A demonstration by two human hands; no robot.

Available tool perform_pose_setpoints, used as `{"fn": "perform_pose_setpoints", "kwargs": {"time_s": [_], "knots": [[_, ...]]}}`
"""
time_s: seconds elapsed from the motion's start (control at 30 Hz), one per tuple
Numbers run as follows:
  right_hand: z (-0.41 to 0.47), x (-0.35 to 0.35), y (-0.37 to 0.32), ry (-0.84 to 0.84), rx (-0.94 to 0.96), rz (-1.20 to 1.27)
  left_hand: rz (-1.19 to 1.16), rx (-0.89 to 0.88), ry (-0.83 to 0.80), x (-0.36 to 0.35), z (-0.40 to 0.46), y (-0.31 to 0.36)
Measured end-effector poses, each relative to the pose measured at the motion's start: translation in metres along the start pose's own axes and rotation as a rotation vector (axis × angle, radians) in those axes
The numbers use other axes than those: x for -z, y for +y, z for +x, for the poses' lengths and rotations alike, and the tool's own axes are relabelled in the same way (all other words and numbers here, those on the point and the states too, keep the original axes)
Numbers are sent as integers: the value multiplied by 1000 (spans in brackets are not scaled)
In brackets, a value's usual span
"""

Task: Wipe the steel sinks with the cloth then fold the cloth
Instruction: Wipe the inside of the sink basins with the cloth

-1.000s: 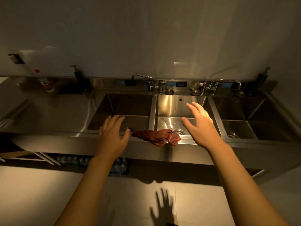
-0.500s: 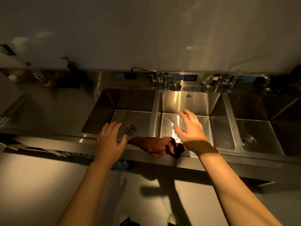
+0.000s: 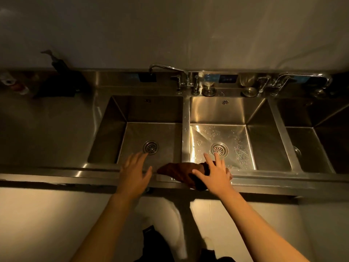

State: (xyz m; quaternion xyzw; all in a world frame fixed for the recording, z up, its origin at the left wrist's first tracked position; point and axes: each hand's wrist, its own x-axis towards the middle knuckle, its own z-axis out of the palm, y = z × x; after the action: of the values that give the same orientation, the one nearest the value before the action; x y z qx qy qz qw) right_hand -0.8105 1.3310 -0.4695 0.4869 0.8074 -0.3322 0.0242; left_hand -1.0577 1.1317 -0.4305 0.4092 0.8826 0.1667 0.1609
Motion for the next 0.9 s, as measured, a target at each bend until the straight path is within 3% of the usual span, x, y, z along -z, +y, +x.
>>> {"fn": "perform_pose_setpoints", "kwargs": {"time_s": [0.13, 0.47, 0.9], "knots": [[4, -48, -22, 0, -98, -41, -5, -35, -77, -4, 14, -47], [17, -128, -102, 37, -81, -261, 93, -61, -291, -2, 35, -159], [18, -179, -187, 146, 79, -242, 23, -135, -239, 19, 32, -226]]}}
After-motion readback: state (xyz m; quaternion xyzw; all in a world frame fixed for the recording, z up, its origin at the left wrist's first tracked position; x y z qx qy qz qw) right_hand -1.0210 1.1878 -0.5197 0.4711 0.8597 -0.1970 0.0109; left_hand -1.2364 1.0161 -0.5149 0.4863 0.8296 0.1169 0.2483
